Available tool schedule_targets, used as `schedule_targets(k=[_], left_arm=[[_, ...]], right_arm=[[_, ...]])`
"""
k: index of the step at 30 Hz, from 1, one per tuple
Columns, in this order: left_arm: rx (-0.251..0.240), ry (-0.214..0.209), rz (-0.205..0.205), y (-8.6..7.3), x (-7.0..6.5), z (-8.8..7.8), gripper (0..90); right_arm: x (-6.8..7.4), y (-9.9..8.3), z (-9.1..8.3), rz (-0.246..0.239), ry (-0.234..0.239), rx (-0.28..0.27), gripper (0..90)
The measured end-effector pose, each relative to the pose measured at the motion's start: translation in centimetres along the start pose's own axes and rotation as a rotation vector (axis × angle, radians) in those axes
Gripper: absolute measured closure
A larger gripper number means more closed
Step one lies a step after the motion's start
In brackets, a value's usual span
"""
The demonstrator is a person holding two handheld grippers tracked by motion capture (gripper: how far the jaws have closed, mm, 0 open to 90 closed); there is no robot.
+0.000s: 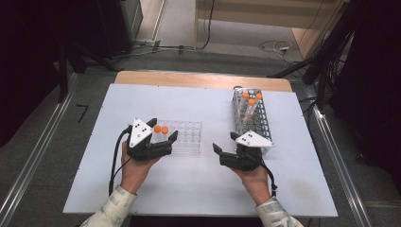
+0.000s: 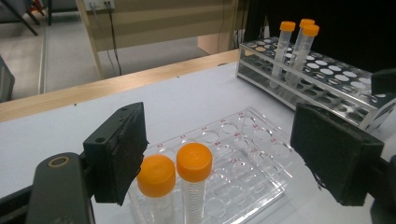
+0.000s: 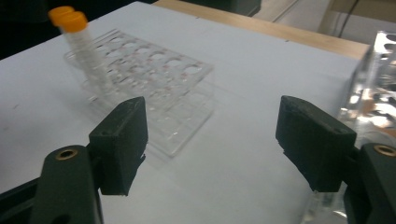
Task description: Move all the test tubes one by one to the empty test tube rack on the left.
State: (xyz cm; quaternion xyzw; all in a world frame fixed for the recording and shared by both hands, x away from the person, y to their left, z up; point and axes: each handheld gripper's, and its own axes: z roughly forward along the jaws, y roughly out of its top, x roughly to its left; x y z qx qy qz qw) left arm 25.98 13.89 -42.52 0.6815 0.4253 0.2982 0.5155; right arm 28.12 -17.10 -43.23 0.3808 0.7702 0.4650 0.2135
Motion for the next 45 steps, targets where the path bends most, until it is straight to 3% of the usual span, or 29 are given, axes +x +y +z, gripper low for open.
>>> schedule_targets(k=[7,11,15,24,33,36,45], left_arm=[[-0.003,-0.001,-0.008,-0.1,0.0,-0.2,18.9],[0.003,-0.002,-0.014,-0.2,0.1,-0.2,18.9],[0.004,-0.004,-0.016,-0.2,0.1,-0.1,18.9],[0.003,-0.014,-0.034,-0.2,0.3,-0.2,18.9],[0.005,-0.010,-0.035,-0.4,0.4,-0.1,18.9],[0.004,-0.009,-0.034,-0.3,0.4,-0.2,18.9],[0.004,-0.008,-0.035,-0.4,0.4,-0.1,19.0]], right_arm=[[-3.2,0.5,-0.3,0.056,-0.098,-0.037,24.4],[-4.5,0.7,0.2,0.053,-0.156,-0.035,24.6],[-6.0,0.9,0.7,0.085,-0.212,-0.055,26.7],[-8.3,2.7,2.0,0.100,-0.275,-0.060,30.9],[-10.6,3.9,4.3,0.155,-0.303,0.033,44.3],[-10.8,4.2,5.1,0.169,-0.315,0.080,47.1],[-11.1,4.6,6.4,0.166,-0.366,0.142,57.4]])
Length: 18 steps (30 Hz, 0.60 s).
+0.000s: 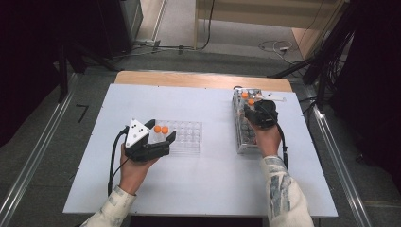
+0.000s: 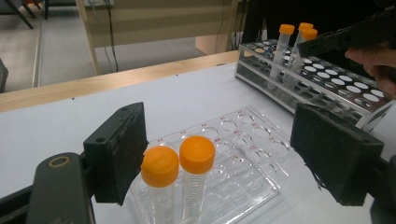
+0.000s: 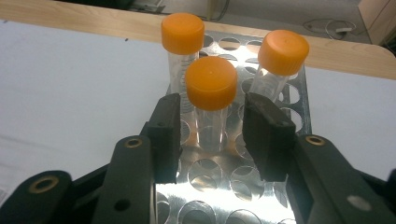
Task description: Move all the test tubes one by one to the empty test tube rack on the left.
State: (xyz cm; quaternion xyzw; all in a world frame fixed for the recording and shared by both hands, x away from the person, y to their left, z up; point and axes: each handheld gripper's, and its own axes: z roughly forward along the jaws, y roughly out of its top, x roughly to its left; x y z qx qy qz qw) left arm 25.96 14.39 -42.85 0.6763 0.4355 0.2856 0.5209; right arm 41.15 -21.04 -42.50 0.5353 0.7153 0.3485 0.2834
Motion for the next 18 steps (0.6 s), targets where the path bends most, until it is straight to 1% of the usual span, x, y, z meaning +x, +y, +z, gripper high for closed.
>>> schedule_targets(k=[2,3,6,11,14,18], left_arm=[[0.001,-0.001,0.001,0.0,0.0,0.0,19.0],[0.003,0.000,0.003,-0.1,-0.1,0.0,19.0],[0.000,-0.003,0.001,0.0,-0.1,0.0,19.0],[-0.003,-0.006,0.000,0.0,-0.1,0.0,19.1],[-0.003,-0.006,0.002,0.0,-0.1,-0.1,19.1],[-0.001,-0.008,0.002,-0.1,-0.1,0.0,19.1]], right_arm=[[0.0,0.1,0.1,-0.001,-0.003,0.006,58.2],[0.1,0.2,0.4,-0.006,-0.017,0.025,58.9],[0.3,0.4,0.8,-0.029,-0.033,0.050,61.3],[0.6,0.5,1.3,-0.047,-0.057,0.082,69.2],[0.7,0.6,1.5,-0.056,-0.059,0.096,68.7],[0.5,0.6,1.6,-0.039,-0.050,0.096,70.6]])
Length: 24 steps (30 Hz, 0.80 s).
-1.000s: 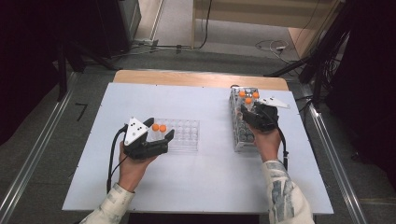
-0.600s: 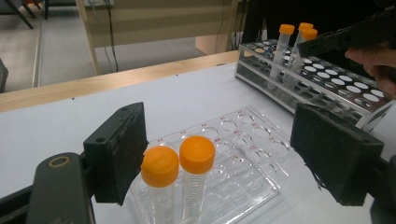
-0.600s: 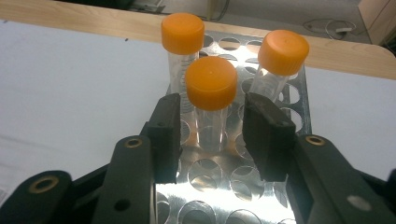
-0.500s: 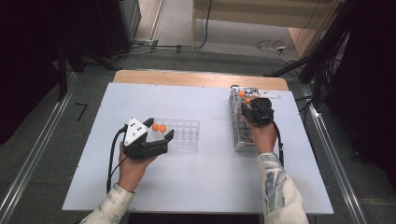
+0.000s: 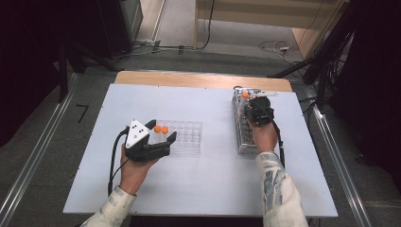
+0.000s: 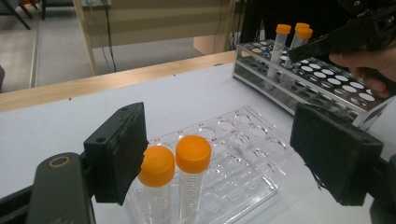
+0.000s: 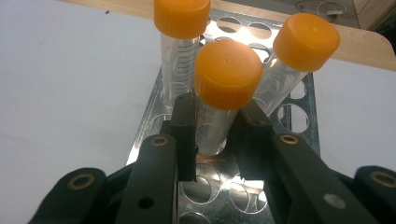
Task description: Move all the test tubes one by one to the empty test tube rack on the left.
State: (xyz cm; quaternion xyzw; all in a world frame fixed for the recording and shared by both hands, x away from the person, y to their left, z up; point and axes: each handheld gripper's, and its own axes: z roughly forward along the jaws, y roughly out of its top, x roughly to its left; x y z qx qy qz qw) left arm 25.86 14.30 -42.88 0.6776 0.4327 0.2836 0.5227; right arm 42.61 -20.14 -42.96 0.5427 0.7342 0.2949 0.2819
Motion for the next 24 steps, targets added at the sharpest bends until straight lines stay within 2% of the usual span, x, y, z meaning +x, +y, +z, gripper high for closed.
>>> schedule_targets(k=[8,13,20,24], left_arm=[[-0.007,-0.002,-0.004,0.0,0.1,-0.1,19.0],[-0.007,0.002,-0.009,0.0,0.1,-0.2,19.1],[-0.019,0.006,-0.015,0.1,0.3,-0.4,19.2],[-0.015,0.005,-0.011,0.1,0.3,-0.4,19.1]], right_arm=[[0.1,-0.2,-0.4,-0.012,0.000,-0.036,71.4],[0.0,-0.4,-1.0,0.014,0.006,-0.082,71.7],[-0.2,-0.6,-1.6,0.023,0.009,-0.127,71.8],[-0.1,-0.4,-2.5,0.005,-0.003,-0.165,72.0]])
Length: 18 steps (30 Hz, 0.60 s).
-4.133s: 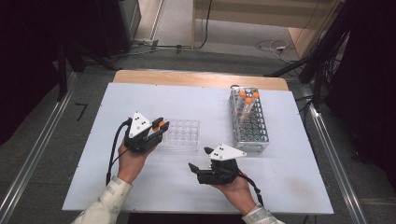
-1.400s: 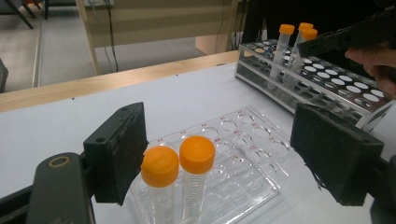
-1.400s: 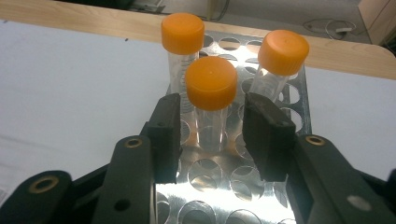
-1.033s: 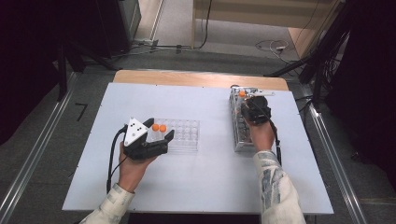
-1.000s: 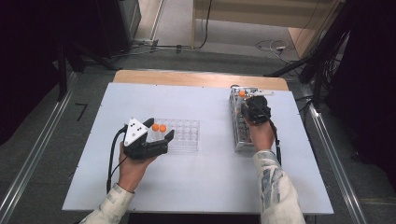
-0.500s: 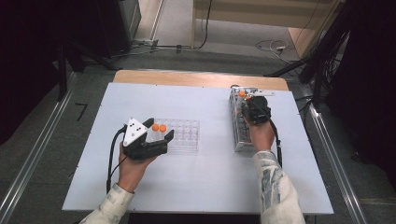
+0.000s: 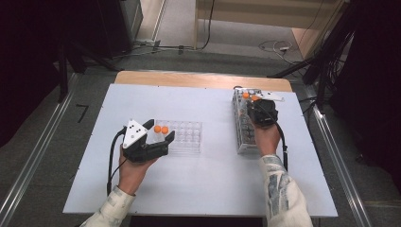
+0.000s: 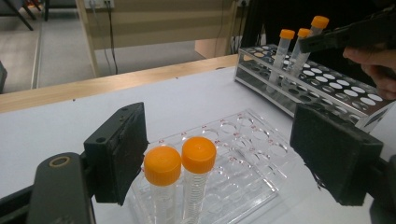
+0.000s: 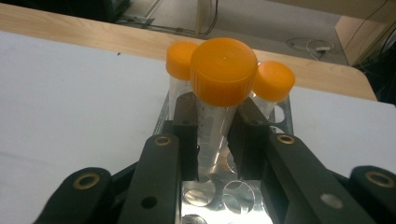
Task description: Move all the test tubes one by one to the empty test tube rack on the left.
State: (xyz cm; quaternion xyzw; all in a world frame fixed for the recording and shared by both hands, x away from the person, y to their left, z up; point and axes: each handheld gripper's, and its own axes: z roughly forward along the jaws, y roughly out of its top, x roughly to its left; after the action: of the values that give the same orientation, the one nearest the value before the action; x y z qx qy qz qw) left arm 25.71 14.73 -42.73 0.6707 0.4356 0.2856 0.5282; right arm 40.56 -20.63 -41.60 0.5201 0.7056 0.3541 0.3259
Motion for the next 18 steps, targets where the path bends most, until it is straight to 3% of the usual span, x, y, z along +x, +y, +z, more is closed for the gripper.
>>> schedule_targets(k=[13,18], left_arm=[[-0.005,-0.003,0.004,0.0,-0.2,0.0,17.6],[-0.005,-0.008,0.007,0.0,-0.3,0.0,15.2]], right_arm=[[-0.6,0.9,-3.7,-0.010,0.048,-0.102,72.0],[-0.1,0.7,-5.8,-0.038,0.116,-0.126,72.0]])
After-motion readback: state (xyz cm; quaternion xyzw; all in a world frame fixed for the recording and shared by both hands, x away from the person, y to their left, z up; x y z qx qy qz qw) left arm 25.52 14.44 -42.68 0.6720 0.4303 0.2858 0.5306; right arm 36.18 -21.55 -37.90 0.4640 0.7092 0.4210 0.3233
